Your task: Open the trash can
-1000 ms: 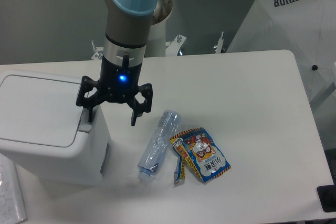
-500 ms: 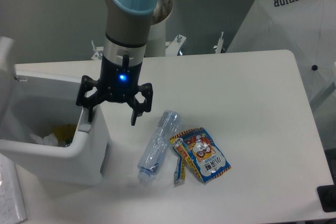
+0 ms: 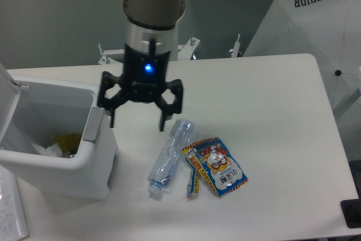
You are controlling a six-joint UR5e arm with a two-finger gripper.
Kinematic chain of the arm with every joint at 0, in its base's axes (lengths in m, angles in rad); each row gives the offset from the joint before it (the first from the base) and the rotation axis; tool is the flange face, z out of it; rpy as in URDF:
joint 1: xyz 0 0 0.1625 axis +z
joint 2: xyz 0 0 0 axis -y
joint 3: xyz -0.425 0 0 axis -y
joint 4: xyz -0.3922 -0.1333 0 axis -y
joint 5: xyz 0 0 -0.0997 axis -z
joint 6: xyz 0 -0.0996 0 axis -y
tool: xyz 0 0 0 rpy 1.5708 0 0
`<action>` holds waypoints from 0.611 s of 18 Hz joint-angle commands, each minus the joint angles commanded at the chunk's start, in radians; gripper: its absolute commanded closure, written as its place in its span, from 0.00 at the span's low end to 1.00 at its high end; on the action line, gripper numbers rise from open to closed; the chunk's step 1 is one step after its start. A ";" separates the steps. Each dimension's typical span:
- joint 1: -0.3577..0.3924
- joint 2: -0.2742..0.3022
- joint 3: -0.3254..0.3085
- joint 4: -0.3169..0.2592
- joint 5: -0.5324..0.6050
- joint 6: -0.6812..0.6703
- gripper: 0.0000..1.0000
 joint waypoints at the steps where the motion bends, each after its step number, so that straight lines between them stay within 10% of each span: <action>1: 0.015 -0.003 -0.003 0.000 0.000 0.028 0.00; 11: 0.222 -0.114 -0.006 -0.002 0.064 0.373 0.00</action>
